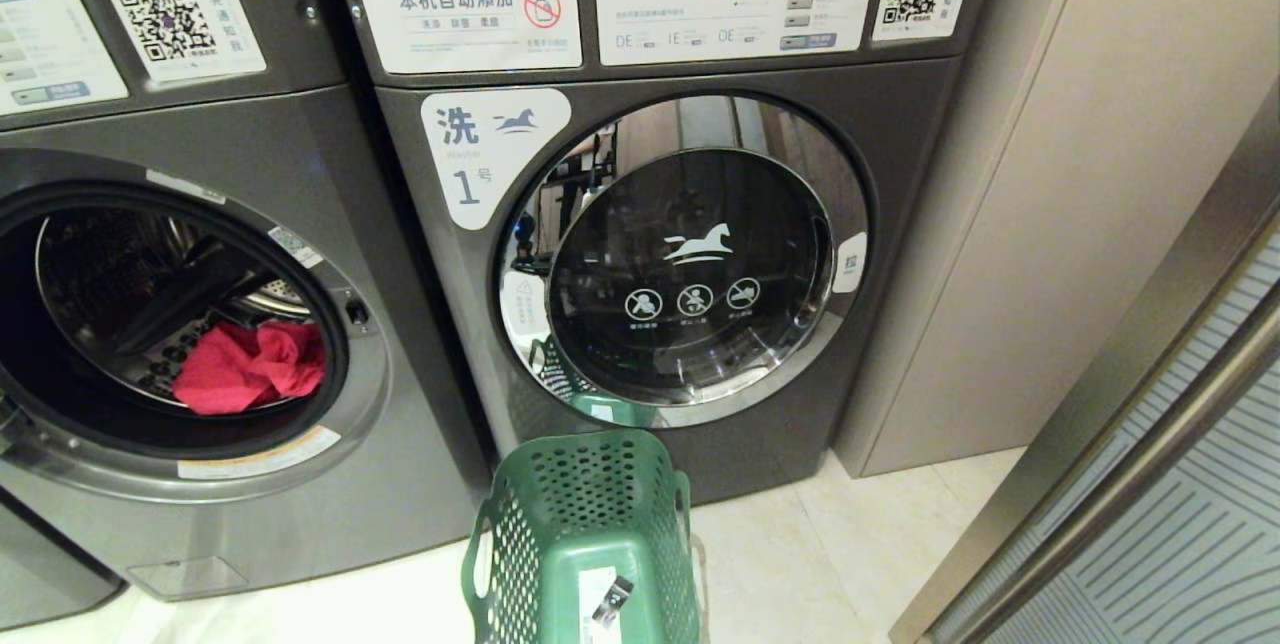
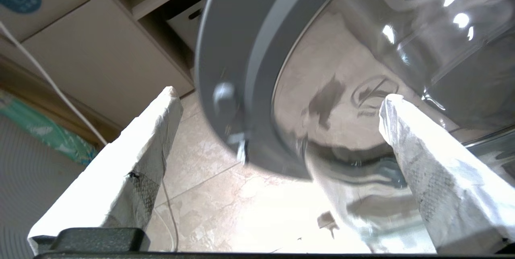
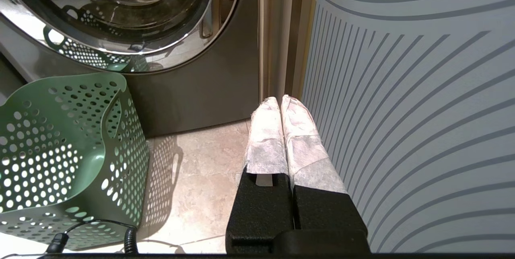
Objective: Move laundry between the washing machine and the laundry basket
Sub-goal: Open the lid of the washing machine
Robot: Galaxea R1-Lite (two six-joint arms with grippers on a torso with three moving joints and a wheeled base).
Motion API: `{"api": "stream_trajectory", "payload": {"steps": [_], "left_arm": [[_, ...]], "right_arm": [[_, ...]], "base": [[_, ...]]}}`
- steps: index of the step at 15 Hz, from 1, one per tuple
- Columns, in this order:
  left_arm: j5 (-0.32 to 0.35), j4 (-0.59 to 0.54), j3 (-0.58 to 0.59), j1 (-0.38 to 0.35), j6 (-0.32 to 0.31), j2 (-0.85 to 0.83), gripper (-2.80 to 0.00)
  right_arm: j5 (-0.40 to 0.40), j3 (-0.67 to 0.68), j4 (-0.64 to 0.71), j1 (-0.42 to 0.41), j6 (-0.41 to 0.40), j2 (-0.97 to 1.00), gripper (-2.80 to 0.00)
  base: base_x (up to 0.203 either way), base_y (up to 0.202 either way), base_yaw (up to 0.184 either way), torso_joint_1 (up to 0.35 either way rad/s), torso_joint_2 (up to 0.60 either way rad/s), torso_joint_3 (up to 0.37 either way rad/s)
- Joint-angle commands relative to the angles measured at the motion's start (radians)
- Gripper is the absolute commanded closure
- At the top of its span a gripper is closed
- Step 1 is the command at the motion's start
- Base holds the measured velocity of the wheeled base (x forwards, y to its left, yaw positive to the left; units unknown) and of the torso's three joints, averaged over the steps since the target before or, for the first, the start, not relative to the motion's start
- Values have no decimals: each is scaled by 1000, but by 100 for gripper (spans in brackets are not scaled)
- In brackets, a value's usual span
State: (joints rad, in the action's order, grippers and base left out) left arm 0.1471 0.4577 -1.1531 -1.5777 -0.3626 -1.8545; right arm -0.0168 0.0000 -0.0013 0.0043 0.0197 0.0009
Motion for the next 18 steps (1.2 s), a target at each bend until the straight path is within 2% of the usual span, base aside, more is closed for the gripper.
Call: {"api": "stream_trajectory", "payload": {"steps": [1, 5, 6, 10, 13, 15, 18], "left_arm": [[1, 2, -3, -8, 0, -22, -280], [5, 10, 51, 7, -2, 27, -280], [3, 10, 62, 16, -1, 39, 0], [3, 10, 141, 37, 3, 127, 0], [3, -9, 254, 92, 17, 261, 0], [6, -19, 395, 203, 60, 409, 0], [6, 15, 685, 532, 129, 652, 0]], "right_arm": [[0, 0, 0, 0, 0, 1, 0], [0, 0, 0, 0, 0, 1, 0], [0, 0, 0, 0, 0, 1, 0], [0, 0, 0, 2, 0, 1, 0], [0, 0, 0, 1, 0, 1, 0], [0, 0, 0, 0, 0, 1, 0], [0, 0, 0, 2, 0, 1, 0]], "base": [[0, 0, 0, 0, 0, 0], [0, 0, 0, 0, 0, 0], [0, 0, 0, 0, 0, 0], [0, 0, 0, 0, 0, 0], [0, 0, 0, 0, 0, 0], [0, 0, 0, 0, 0, 0], [0, 0, 0, 0, 0, 0]]}}
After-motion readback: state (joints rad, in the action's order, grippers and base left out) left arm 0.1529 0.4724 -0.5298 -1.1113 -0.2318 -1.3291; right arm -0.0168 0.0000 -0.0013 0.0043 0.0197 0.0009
